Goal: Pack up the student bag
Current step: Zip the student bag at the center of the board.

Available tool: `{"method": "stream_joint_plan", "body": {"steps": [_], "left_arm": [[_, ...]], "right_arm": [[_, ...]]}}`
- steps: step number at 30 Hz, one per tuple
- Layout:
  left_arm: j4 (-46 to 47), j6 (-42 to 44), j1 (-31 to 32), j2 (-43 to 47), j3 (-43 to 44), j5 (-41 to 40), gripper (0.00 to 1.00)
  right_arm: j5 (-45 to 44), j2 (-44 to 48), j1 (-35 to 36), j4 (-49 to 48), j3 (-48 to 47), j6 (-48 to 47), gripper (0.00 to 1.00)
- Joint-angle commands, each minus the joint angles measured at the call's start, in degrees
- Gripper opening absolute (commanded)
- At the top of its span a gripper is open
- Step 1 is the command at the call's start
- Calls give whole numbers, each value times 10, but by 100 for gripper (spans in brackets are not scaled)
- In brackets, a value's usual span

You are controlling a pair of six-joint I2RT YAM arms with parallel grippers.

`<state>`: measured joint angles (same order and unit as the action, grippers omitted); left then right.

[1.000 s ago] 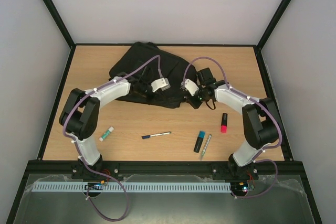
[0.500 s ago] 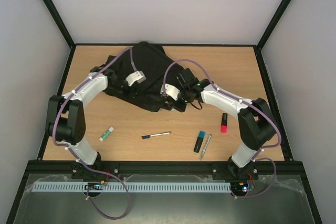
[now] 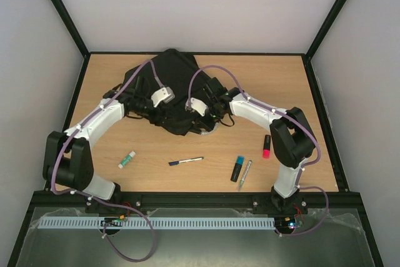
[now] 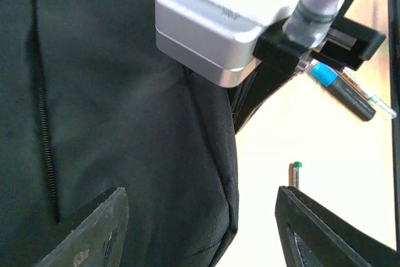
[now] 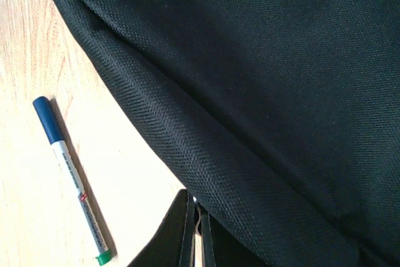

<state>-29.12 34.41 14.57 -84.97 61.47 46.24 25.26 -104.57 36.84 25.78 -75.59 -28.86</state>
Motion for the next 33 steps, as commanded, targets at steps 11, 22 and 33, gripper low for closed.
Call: {"method": "stream_joint_plan", "body": {"steps": [11, 22, 33], "left_arm": [[147, -113, 56, -62, -60, -19, 57], [157, -111, 57, -77, -73, -28, 23], [38, -5, 28, -40, -64, -50, 3]], "right_arm": [[34, 10, 4, 3, 1, 52, 1], [34, 4, -5, 5, 2, 62, 1], [38, -1, -91, 79, 36, 17, 1]]}}
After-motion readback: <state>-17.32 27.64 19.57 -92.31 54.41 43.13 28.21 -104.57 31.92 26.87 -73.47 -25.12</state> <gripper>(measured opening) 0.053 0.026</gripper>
